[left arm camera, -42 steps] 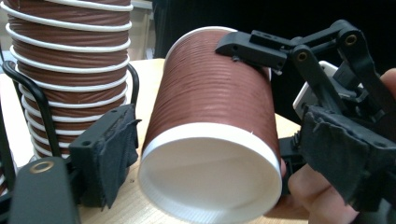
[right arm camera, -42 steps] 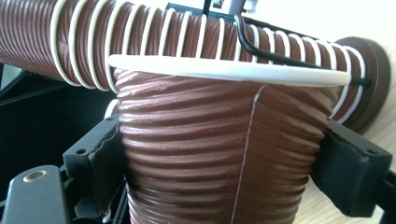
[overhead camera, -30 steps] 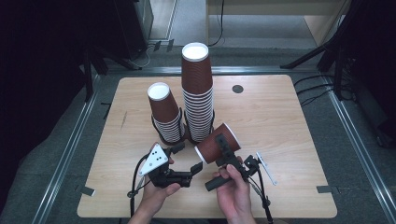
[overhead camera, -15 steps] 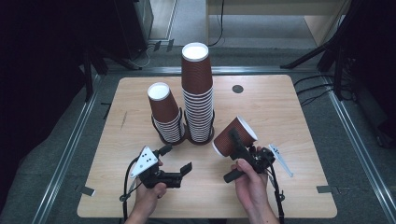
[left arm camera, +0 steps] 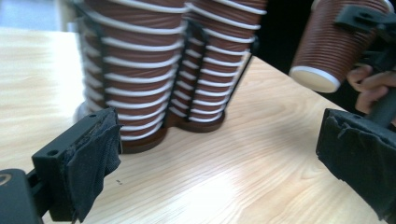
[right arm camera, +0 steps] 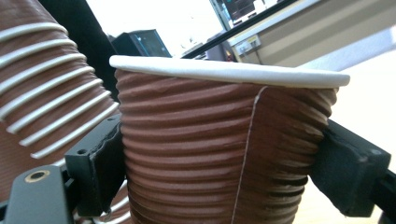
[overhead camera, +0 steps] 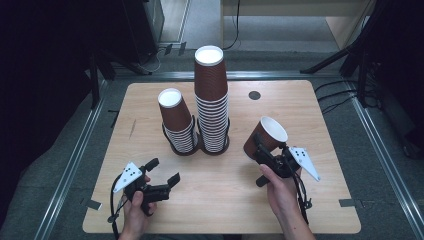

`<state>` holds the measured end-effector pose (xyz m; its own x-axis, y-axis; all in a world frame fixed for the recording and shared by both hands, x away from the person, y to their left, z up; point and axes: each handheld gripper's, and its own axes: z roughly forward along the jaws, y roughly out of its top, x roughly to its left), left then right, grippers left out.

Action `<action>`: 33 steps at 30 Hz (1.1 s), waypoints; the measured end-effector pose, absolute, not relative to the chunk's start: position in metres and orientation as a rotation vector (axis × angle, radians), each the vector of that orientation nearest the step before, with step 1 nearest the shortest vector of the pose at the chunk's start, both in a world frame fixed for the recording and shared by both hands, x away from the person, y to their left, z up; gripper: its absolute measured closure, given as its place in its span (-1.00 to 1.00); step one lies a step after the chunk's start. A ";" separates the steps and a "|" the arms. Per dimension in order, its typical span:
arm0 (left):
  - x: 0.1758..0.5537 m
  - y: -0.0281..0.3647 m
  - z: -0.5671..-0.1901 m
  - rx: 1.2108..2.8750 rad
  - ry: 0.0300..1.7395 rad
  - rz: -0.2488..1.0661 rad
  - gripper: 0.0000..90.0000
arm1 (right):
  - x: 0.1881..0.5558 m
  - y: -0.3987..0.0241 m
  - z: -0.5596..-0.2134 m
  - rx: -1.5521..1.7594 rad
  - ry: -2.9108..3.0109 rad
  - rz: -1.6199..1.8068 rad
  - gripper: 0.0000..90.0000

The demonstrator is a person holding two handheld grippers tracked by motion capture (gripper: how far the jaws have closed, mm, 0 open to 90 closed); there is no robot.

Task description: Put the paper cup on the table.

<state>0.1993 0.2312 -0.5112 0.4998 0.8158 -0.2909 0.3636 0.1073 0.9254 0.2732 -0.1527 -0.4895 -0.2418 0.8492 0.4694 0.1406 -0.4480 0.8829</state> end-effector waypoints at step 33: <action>0.171 0.325 -0.540 1.472 1.259 0.645 -0.99 | 0.327 -0.187 -0.515 1.318 1.307 1.365 -0.70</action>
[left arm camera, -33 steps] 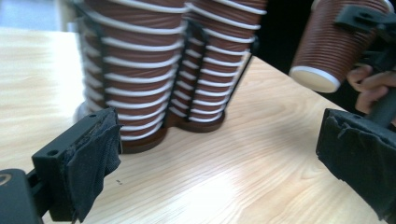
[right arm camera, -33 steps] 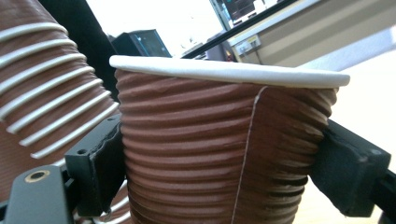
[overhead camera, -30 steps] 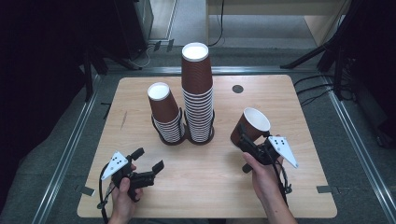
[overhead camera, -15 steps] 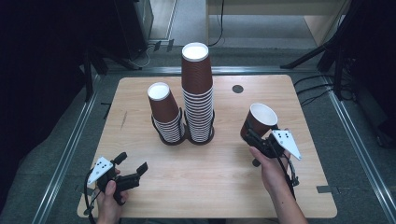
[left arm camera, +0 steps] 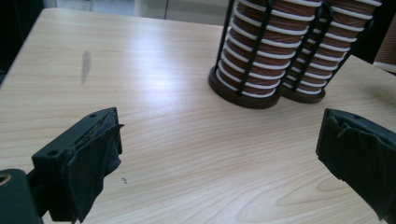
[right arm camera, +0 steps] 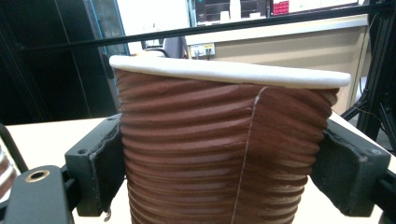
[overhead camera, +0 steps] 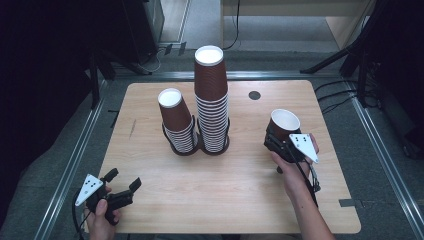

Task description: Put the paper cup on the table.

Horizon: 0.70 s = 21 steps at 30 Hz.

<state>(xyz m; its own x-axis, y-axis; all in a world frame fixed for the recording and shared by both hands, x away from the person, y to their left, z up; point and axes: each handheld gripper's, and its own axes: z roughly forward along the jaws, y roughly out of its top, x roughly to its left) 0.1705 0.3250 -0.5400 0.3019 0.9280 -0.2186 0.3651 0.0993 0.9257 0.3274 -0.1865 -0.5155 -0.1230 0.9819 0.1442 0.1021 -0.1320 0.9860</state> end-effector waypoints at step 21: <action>0.173 0.333 -0.545 1.441 1.289 0.646 -0.99 | 0.357 -0.183 -0.533 1.354 1.463 1.245 -0.72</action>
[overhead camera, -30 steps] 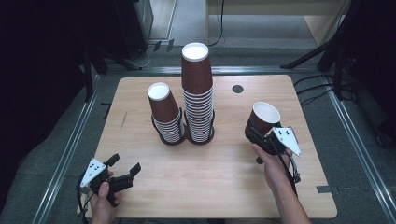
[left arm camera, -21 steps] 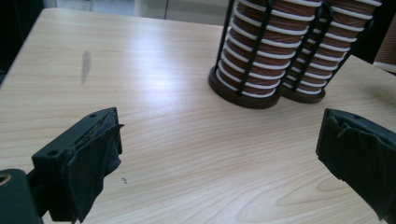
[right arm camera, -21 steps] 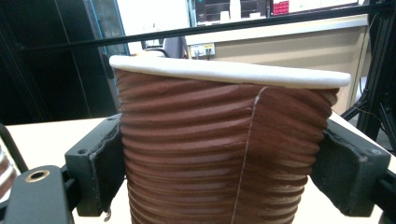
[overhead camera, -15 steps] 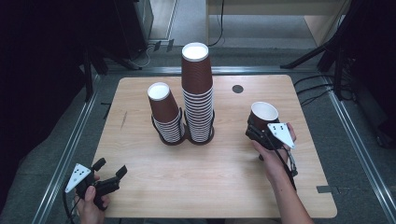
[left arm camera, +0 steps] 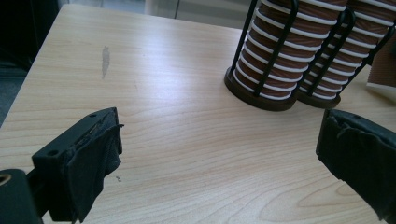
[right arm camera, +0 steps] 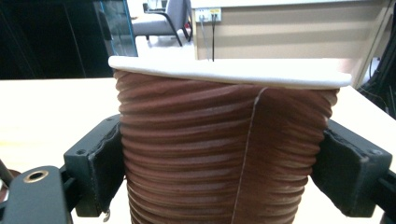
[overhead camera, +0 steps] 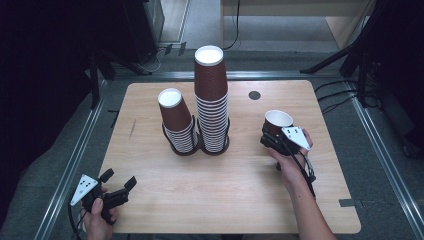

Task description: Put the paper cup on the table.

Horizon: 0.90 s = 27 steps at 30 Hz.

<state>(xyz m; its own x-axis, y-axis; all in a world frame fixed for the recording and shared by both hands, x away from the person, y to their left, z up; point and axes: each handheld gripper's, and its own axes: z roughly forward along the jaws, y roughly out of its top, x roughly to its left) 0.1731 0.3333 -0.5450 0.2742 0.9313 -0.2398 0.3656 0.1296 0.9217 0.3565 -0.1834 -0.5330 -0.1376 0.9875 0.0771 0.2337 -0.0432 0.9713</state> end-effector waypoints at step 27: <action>0.176 0.332 -0.549 1.475 1.305 0.646 -0.99 | 0.339 -0.183 -0.537 1.402 1.556 1.186 -0.74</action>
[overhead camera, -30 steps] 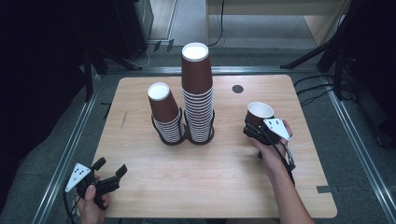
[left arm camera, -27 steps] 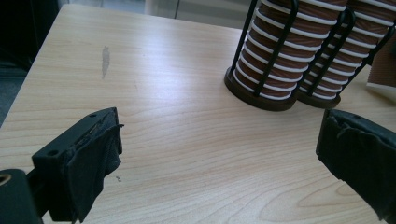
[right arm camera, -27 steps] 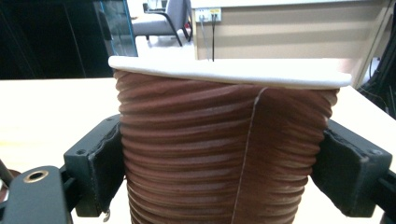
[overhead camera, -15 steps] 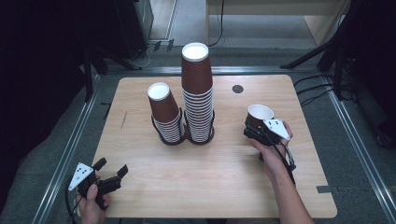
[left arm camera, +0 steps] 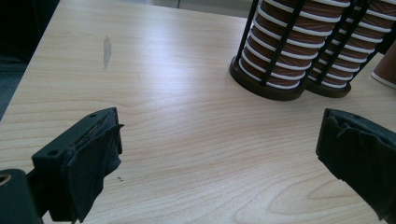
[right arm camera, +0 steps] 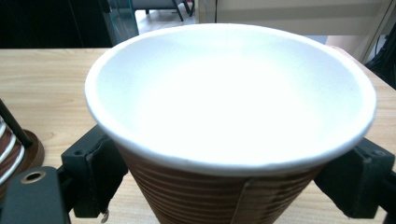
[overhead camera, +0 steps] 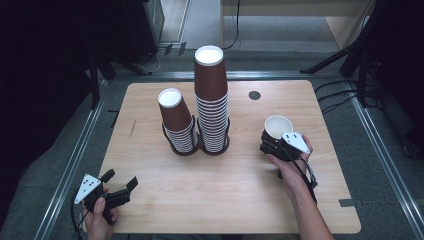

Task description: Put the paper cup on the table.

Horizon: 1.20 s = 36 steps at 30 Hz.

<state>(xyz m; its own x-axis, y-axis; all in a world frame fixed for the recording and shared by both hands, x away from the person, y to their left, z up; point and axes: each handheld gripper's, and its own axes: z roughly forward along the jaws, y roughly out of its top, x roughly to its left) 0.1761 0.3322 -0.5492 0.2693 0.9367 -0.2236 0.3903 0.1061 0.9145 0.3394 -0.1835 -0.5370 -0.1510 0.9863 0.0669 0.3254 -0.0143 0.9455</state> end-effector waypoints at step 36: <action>0.177 0.330 -0.550 1.490 1.299 0.653 -0.99 | 0.292 -0.228 -0.530 1.332 1.642 1.271 -1.00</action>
